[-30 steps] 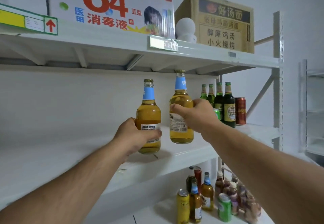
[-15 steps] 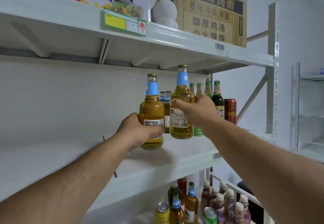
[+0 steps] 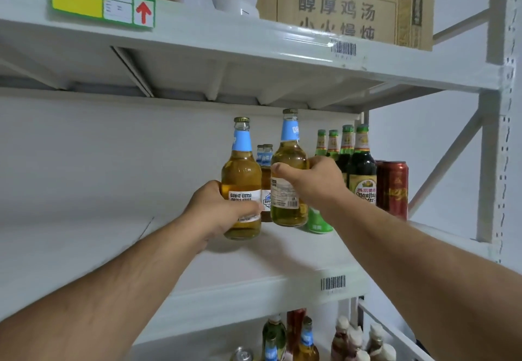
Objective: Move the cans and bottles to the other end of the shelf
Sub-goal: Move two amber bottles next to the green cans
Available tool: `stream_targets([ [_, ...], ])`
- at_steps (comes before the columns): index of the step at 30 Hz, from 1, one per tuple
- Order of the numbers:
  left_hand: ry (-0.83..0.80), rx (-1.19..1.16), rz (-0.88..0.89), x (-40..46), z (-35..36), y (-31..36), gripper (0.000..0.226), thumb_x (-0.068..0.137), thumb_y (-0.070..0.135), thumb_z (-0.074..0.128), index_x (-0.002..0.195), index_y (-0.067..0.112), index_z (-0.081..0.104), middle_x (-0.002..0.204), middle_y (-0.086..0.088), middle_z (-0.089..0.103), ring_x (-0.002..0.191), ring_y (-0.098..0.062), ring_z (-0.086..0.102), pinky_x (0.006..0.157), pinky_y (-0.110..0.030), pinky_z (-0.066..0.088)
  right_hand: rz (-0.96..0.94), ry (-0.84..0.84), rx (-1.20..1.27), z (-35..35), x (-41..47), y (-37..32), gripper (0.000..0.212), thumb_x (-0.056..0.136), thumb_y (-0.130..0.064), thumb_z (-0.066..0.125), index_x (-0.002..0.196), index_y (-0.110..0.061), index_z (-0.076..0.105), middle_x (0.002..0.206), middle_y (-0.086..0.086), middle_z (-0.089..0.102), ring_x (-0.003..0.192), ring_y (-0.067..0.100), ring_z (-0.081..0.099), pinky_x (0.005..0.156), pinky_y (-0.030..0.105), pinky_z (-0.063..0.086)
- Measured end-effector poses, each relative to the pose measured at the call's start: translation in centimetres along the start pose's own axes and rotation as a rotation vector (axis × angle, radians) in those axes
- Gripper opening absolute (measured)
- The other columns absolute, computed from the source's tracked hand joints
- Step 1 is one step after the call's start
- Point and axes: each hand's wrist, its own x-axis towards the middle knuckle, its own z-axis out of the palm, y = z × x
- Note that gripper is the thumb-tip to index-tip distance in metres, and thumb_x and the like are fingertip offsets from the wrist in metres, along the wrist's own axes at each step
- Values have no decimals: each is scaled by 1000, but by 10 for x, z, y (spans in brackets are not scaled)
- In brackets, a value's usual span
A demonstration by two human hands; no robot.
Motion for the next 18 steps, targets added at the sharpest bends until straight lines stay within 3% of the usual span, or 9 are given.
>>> stream_targets([
  [6,93,1,-55,11,21,-3,55,71,37,93,117,25,64,104,5,73,95,-16,70,82,-36,55,23,-73,41,7,31,28,44,70,-48,86,97,-18,70,90,1,76,79,19,75,76,43,63],
  [13,144,13,-87,30,30,-12,47,71,33,93,109,26,65,99,6,74,89,-13,70,72,-30,53,64,-123,87,28,49,52,46,65,-49,87,94,-18,72,87,1,77,79,22,75,77,45,63],
  [18,137,35,-87,44,34,-15,49,69,34,94,107,27,64,98,7,73,89,-12,70,71,-29,53,72,-90,88,40,58,59,61,47,-62,80,92,-21,72,84,-2,77,79,20,75,76,44,63],
])
